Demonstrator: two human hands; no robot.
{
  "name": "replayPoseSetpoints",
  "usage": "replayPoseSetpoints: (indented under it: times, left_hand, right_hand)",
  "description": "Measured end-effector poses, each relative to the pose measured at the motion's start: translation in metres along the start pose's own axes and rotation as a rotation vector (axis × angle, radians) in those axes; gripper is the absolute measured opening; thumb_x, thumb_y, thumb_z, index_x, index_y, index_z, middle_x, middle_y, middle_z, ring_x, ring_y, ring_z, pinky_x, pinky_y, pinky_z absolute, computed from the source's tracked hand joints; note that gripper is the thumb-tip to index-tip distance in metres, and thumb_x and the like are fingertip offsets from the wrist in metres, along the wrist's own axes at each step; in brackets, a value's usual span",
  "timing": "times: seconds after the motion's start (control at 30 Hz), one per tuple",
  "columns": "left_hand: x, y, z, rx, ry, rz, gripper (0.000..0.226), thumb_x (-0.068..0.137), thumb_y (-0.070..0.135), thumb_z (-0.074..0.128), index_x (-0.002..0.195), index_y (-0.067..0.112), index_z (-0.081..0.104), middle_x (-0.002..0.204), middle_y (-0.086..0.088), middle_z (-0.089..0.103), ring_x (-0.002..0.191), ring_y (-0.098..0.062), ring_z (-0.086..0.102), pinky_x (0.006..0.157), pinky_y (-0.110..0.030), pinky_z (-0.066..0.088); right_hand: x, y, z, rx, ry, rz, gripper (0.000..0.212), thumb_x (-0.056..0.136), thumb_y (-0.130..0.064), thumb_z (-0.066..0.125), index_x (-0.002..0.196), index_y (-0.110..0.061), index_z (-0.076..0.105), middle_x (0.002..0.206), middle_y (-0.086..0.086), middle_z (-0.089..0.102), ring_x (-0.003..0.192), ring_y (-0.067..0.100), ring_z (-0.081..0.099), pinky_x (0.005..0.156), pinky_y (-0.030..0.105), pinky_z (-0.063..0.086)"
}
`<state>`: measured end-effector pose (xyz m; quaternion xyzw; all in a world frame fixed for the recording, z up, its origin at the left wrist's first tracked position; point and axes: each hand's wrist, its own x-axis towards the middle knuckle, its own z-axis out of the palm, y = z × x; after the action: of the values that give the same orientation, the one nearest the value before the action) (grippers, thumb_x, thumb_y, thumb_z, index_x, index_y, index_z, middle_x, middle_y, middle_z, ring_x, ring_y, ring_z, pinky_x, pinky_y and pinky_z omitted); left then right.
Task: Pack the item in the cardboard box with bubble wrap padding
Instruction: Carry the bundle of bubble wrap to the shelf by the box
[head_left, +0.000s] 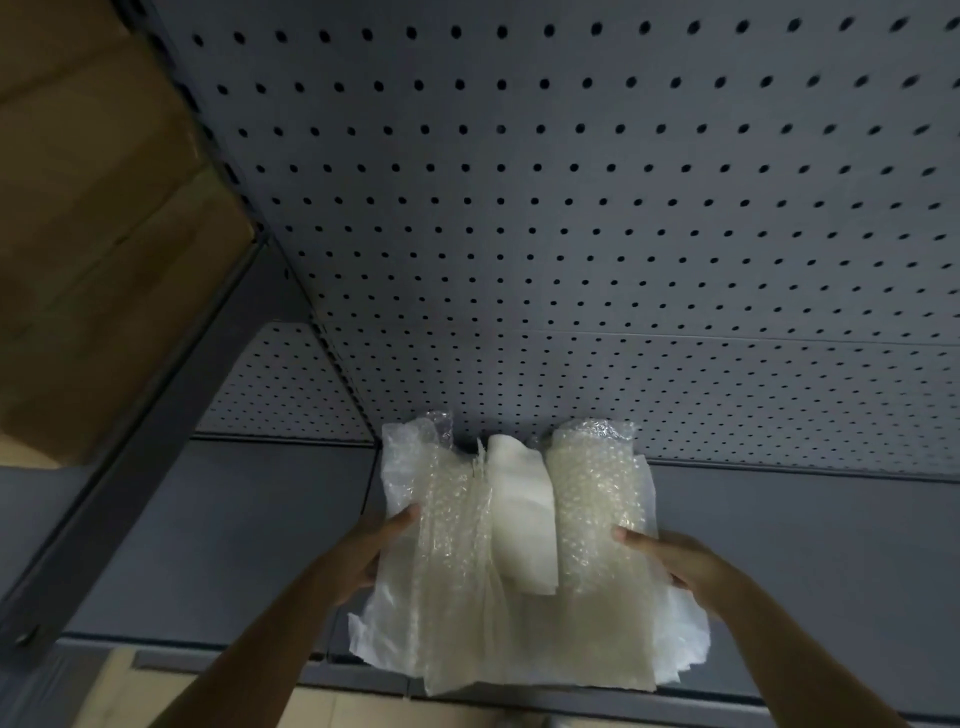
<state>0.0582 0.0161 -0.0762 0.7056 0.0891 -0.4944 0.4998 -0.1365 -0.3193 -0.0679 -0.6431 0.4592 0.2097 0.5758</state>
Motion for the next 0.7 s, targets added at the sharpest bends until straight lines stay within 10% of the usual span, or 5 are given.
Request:
replayPoseSetpoints:
  times: [0.17, 0.37, 0.53, 0.63, 0.7]
  left_hand:
    - [-0.007, 0.006, 0.010, 0.014, -0.020, 0.056, 0.091, 0.052, 0.070, 0.080, 0.129, 0.028, 0.054, 0.123, 0.000, 0.068, 0.115, -0.025, 0.063, 0.102, -0.049, 0.048]
    - [-0.016, 0.018, 0.023, 0.079, -0.062, 0.146, 0.082, 0.054, 0.050, 0.088, 0.123, 0.016, 0.059, 0.112, -0.009, 0.073, 0.101, -0.028, 0.071, 0.085, -0.043, 0.057]
    - [-0.027, 0.044, 0.041, 0.177, -0.054, 0.134, 0.053, 0.072, 0.044, 0.080, 0.114, 0.025, 0.054, 0.108, 0.000, 0.070, 0.097, -0.021, 0.069, 0.081, -0.038, 0.057]
    - [-0.029, 0.062, 0.057, 0.272, -0.110, 0.171, 0.076, 0.054, 0.056, 0.085, 0.116, 0.024, 0.057, 0.112, -0.002, 0.071, 0.098, -0.022, 0.071, 0.080, -0.039, 0.059]
    - [-0.031, 0.074, 0.072, 0.354, -0.138, 0.182, 0.084, 0.045, 0.061, 0.082, 0.116, 0.024, 0.056, 0.114, -0.001, 0.068, 0.101, -0.022, 0.069, 0.082, -0.039, 0.058]
  right_hand:
    - [-0.004, -0.001, -0.008, 0.019, -0.028, -0.065, 0.048, 0.080, -0.043, 0.071, 0.109, -0.007, 0.058, 0.088, 0.001, 0.066, 0.080, 0.014, 0.059, 0.064, 0.024, 0.044]
    - [-0.009, 0.012, -0.015, 0.132, 0.037, -0.079, 0.038, 0.075, -0.036, 0.078, 0.067, -0.018, 0.046, 0.026, -0.013, 0.043, 0.024, -0.003, 0.041, 0.049, 0.021, 0.042]
    - [-0.026, 0.031, -0.027, 0.228, 0.053, -0.105, 0.052, 0.070, -0.043, 0.081, 0.097, -0.016, 0.046, 0.067, -0.008, 0.059, 0.054, 0.006, 0.054, 0.058, 0.027, 0.045]
    - [-0.043, 0.045, -0.035, 0.319, 0.140, -0.111, 0.065, 0.072, -0.040, 0.081, 0.113, -0.019, 0.035, 0.106, 0.001, 0.050, 0.095, 0.019, 0.056, 0.082, 0.037, 0.046]
    - [-0.056, 0.057, -0.043, 0.389, 0.185, -0.126, 0.068, 0.072, -0.037, 0.081, 0.116, -0.020, 0.032, 0.101, -0.004, 0.051, 0.088, 0.013, 0.053, 0.083, 0.037, 0.044]
